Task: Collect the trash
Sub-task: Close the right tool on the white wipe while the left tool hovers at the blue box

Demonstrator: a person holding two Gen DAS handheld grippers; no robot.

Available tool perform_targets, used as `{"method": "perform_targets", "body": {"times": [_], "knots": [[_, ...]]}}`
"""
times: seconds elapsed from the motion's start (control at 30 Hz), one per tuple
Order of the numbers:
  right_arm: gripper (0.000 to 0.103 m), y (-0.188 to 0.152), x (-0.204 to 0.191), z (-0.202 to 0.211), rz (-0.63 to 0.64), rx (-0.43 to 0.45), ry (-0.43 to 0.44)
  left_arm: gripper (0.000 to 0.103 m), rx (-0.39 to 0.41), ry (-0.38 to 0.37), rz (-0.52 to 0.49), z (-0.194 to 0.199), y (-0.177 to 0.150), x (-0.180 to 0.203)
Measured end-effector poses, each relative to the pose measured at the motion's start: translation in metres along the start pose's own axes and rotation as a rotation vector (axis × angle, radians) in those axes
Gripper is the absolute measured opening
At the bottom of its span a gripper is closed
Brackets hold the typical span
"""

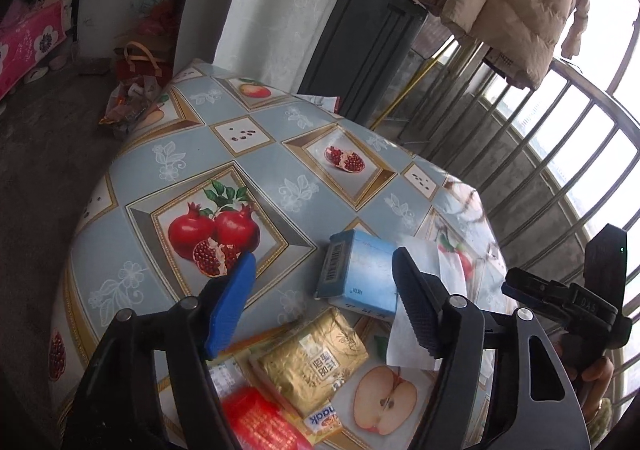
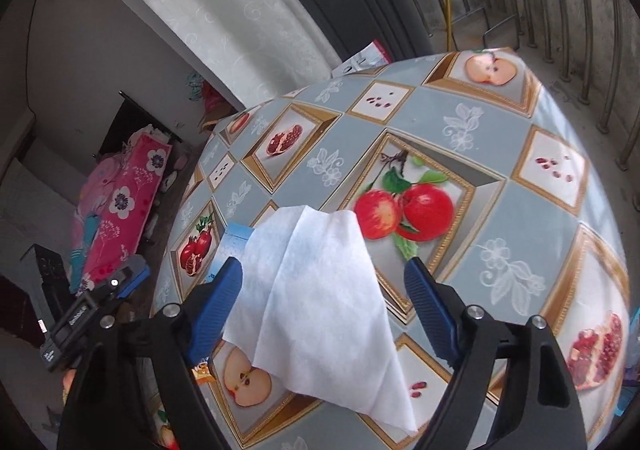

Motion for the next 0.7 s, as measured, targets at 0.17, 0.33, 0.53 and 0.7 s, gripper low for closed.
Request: {"method": "perform_targets", "body": {"times": [0.17,0.33,0.53,0.7], "knots": [[0.072,0.02,0.001,-0.041,-0.032,-0.072,0.052,0.049,-0.061,-0.054,-0.008,-0.035,0.013,-0.008],[0.062,0.029,-0.004,-0.072,-0.008,-0.12,0.036,0.042,-0.106,-0.078,-0.037,-0.064,0.009,-0.007],[0.048,0.025,-0.011,-0.079,0.043,-0.153,0.049,0.041,-0.114,-0.157,-0.018,-0.07,-0.005,-0.006],[0.047,0.012,-0.01,-0.076,0.056,-0.174,0.052,0.041,-0.106,-0.151,-0.025,-0.064,-0.019,0.0]]}}
Point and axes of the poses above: each gripper's, at about its wrist camera, not at the fingertips, and z roughly against the way its jaws point, x to its right, y to its top, the point moved 1 cm from there along -z, roughly the way its jaws point, and after that the axes turned 13 degrees about -x, right-handed, at the moved point
